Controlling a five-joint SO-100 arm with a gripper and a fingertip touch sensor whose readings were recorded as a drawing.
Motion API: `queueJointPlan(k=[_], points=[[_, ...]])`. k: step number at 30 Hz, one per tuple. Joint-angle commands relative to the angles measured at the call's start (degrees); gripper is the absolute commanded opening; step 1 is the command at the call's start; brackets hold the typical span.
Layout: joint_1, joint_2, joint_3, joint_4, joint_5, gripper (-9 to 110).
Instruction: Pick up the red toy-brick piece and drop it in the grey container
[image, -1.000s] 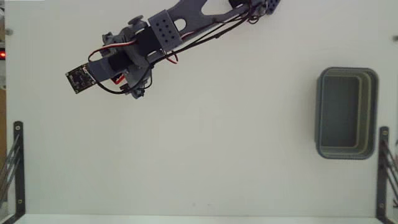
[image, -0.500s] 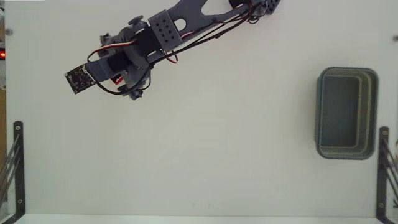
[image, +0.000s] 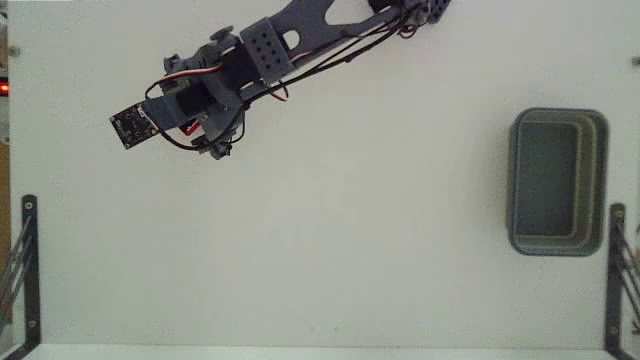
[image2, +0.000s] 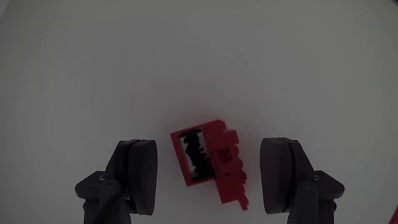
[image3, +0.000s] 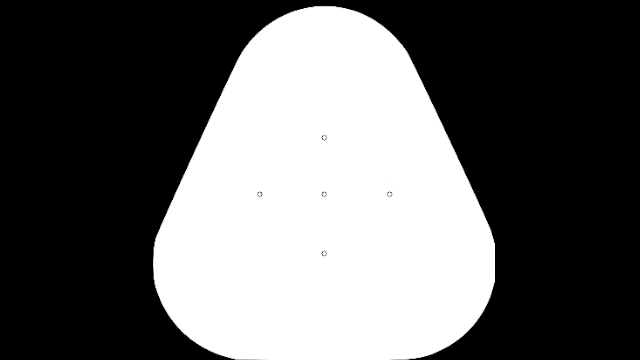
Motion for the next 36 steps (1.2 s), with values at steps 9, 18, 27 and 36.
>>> queueJointPlan(k=[9, 18, 27, 36], points=[[1.09, 1.51, 1.95, -3.34, 0.26, 110], [1.09, 1.31, 3.17, -4.77, 0.26, 110], [1.09, 1.08, 4.29, -6.11, 0.26, 110], [1.09, 0.85, 5.3, -7.36, 0.26, 110]])
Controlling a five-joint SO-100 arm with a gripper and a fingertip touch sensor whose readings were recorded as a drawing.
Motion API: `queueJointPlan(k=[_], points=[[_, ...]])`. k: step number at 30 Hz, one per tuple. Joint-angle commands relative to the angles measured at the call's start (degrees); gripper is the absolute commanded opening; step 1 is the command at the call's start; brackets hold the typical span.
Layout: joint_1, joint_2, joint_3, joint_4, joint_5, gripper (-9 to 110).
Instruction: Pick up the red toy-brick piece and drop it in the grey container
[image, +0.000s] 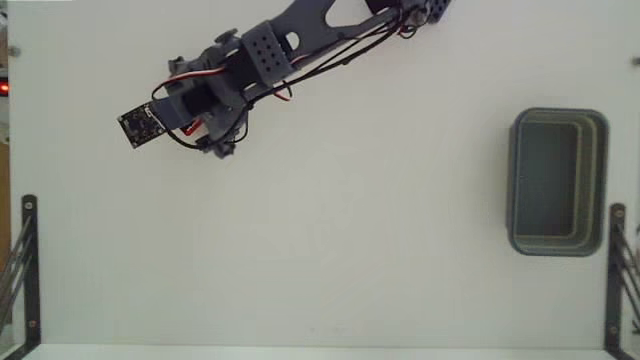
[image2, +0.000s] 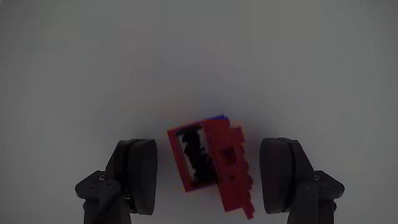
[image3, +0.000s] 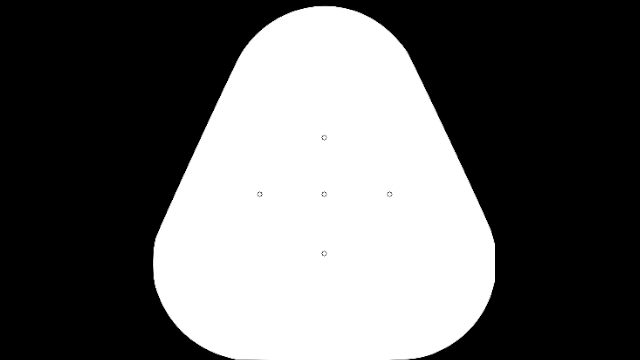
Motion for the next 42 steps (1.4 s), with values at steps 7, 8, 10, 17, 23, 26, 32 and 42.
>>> queueJointPlan(k=[7, 8, 10, 17, 23, 26, 32, 42], points=[[1.09, 1.73, 0.38, -0.94, 0.26, 110], [1.09, 1.73, 0.38, -0.94, 0.26, 110], [1.09, 1.73, 0.38, -0.94, 0.26, 110], [1.09, 1.73, 0.38, -0.94, 0.26, 109], [1.09, 1.73, 0.38, -0.94, 0.26, 107], [1.09, 1.73, 0.38, -0.94, 0.26, 106], [1.09, 1.73, 0.38, -0.94, 0.26, 104], [1.09, 1.73, 0.38, -0.94, 0.26, 101]])
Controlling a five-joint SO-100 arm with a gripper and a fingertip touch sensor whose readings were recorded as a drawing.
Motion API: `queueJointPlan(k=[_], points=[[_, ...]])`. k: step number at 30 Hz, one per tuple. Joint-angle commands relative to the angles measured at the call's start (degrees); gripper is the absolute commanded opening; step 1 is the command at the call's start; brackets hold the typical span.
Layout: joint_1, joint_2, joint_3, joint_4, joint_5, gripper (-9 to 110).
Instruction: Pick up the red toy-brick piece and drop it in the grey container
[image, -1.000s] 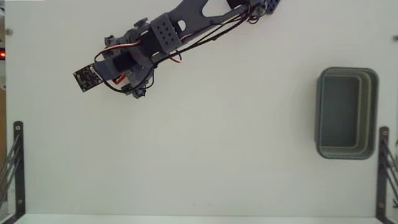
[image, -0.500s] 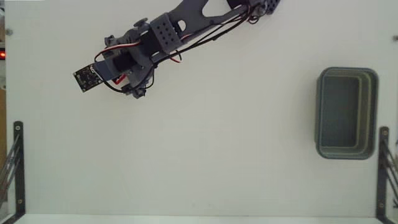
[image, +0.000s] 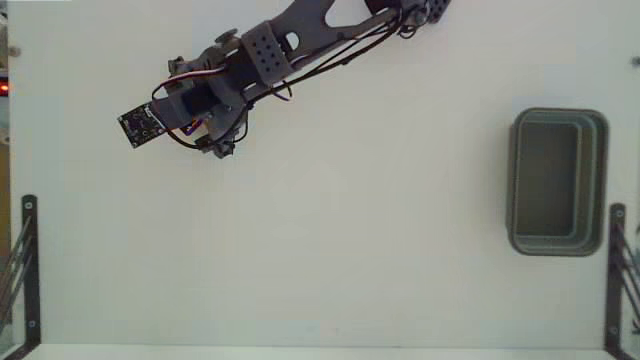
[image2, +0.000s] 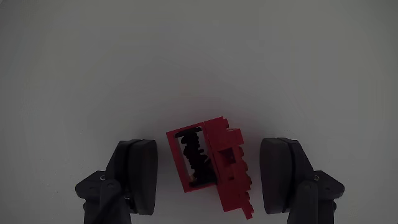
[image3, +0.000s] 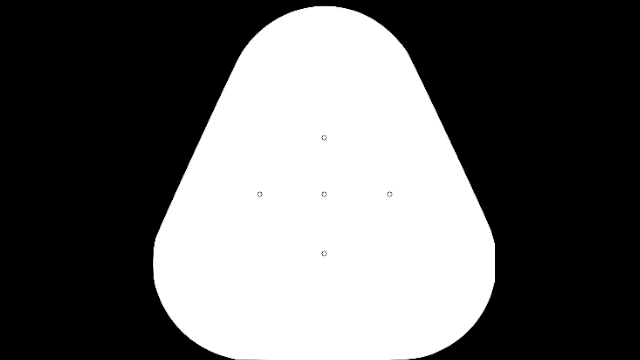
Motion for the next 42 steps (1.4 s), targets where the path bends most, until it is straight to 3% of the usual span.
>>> queueJointPlan(k=[1, 42], points=[[1.09, 1.73, 0.29, -0.86, 0.18, 101], [1.09, 1.73, 0.29, -0.86, 0.18, 89]])
